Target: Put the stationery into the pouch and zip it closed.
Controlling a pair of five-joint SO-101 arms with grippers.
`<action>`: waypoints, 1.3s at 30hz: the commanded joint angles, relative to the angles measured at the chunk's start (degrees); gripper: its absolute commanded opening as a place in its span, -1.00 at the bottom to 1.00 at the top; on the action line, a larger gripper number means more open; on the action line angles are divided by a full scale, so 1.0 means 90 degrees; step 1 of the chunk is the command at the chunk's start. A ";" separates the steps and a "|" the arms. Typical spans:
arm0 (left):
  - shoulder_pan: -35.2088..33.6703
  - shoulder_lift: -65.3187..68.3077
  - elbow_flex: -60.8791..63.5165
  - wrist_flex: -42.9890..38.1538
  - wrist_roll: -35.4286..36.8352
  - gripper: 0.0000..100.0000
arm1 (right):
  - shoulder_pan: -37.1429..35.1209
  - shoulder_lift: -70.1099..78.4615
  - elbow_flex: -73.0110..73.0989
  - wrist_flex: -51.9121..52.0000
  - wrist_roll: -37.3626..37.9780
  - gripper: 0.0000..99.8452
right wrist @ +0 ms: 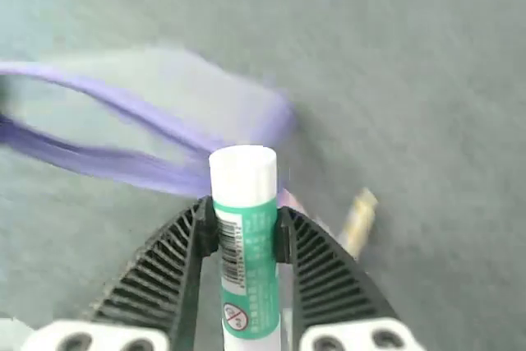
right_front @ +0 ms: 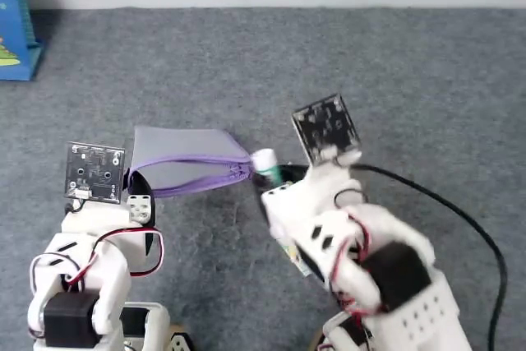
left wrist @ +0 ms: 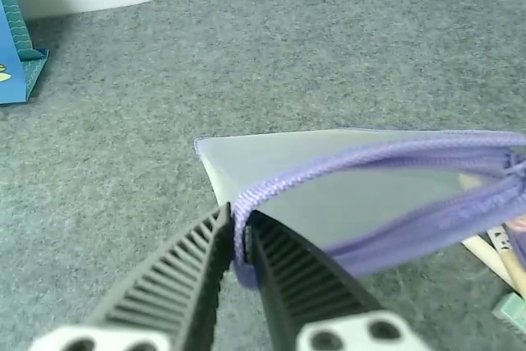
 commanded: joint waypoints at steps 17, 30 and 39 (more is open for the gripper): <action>-0.0039 0.0039 -0.0073 -0.0020 0.0068 -0.98 | -0.1538 -0.1695 0.2823 -0.5827 -0.0088 -0.98; -0.0029 0.0039 -0.0073 -0.0029 0.0068 -0.98 | -0.1519 -0.1695 0.5245 -0.9636 0.0469 -0.98; -0.0029 0.0039 -0.0073 -0.0029 0.0068 -0.98 | -0.1499 -0.1568 0.5216 -0.9998 0.0420 -0.98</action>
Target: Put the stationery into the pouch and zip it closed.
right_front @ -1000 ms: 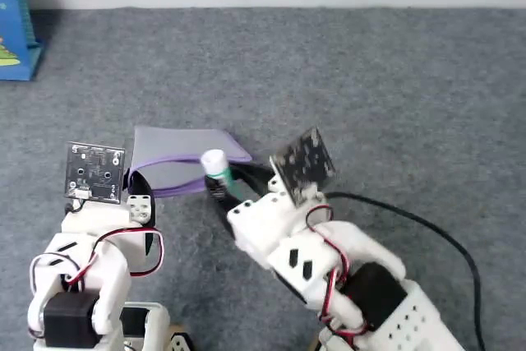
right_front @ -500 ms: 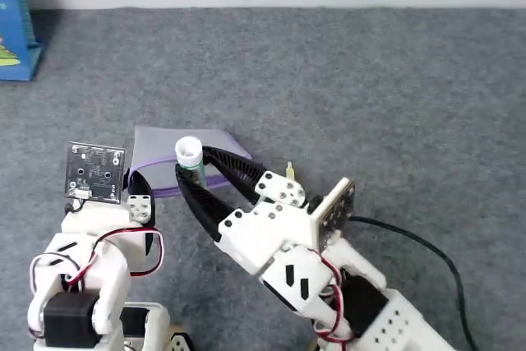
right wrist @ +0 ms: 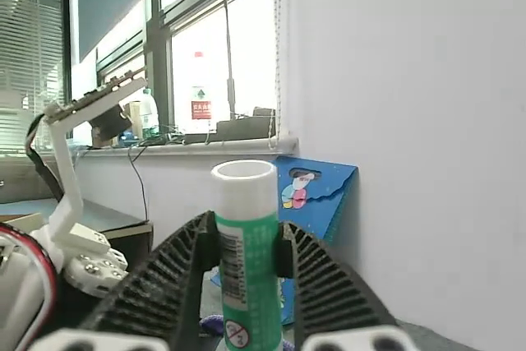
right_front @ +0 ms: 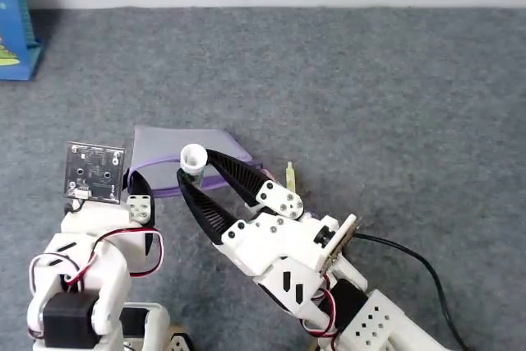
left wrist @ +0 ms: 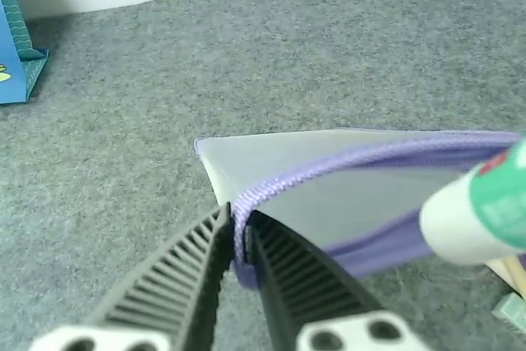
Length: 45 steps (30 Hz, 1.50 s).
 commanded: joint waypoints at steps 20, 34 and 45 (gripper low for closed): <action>-0.0039 0.0039 -0.0073 -0.0010 0.0068 -0.98 | 0.0278 0.3619 -0.0615 -0.2388 0.0147 -0.97; -0.0039 0.0039 -0.0073 0.0000 0.0068 -0.98 | 0.0620 0.1753 -0.1338 0.1871 -0.0733 -0.70; -0.0039 0.0039 -0.0073 0.0000 0.0068 -0.98 | 0.1890 0.1206 -0.3810 0.7331 -0.1231 -0.66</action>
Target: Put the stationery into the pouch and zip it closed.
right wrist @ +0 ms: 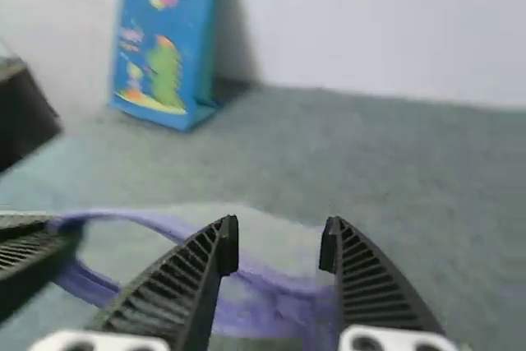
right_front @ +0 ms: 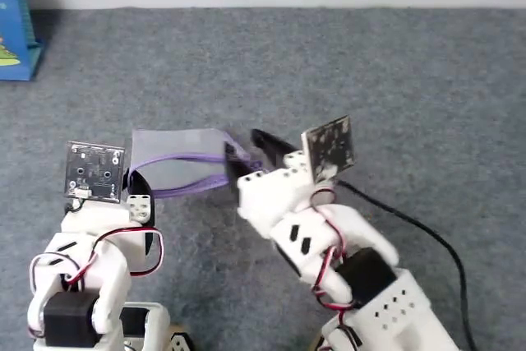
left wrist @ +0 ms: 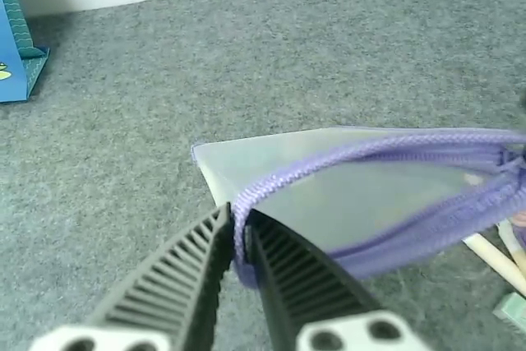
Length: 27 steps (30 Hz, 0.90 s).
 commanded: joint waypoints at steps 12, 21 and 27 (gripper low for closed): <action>-0.0020 0.0020 -0.0063 0.0000 0.0068 -0.98 | 0.2027 0.2408 -0.0567 0.2525 0.0645 -0.66; -0.0020 0.0020 -0.0005 -0.0029 0.0068 -0.98 | 0.2310 0.4361 -0.0938 0.1763 0.0635 -0.66; -0.0020 0.0020 -0.0005 -0.0029 0.0068 -0.98 | 0.2310 0.5690 -0.1856 0.1236 0.0322 -0.66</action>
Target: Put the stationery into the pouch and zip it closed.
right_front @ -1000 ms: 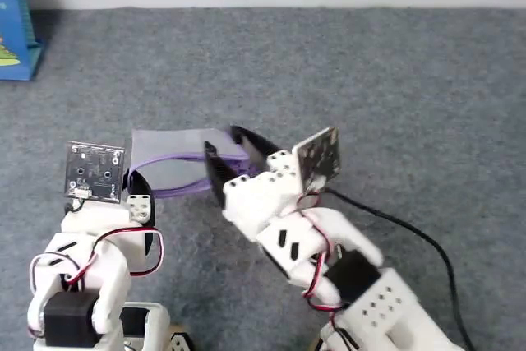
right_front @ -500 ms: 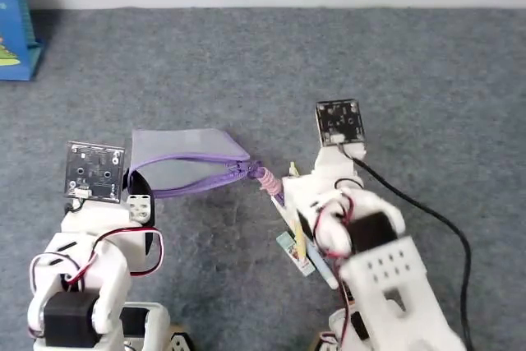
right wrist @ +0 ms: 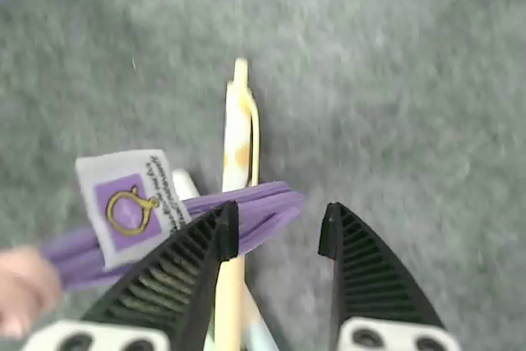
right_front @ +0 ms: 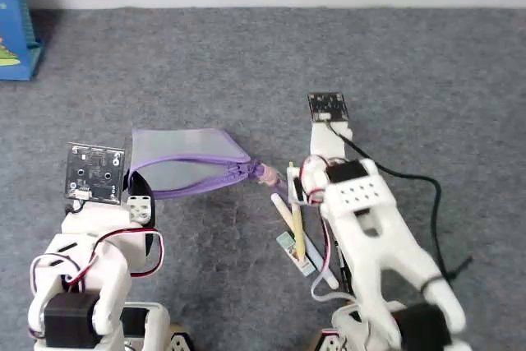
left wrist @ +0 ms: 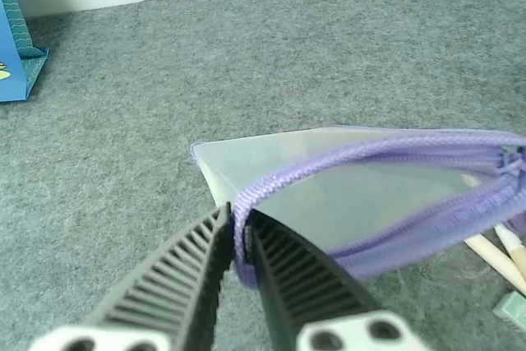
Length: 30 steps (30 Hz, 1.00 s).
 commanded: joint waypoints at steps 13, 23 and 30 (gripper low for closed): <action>-0.0029 0.0068 -0.0044 -0.0020 0.0068 -0.98 | 0.0005 0.1968 -0.1915 -0.0210 -0.0127 -0.67; -0.0029 0.0068 -0.0044 -0.0029 0.0068 -0.98 | 0.0063 0.1099 -0.1836 0.1617 0.0107 -0.67; -0.0039 0.0068 -0.0044 -0.0029 0.0068 -0.98 | 0.0063 0.0376 -0.1817 0.3355 0.1162 -0.67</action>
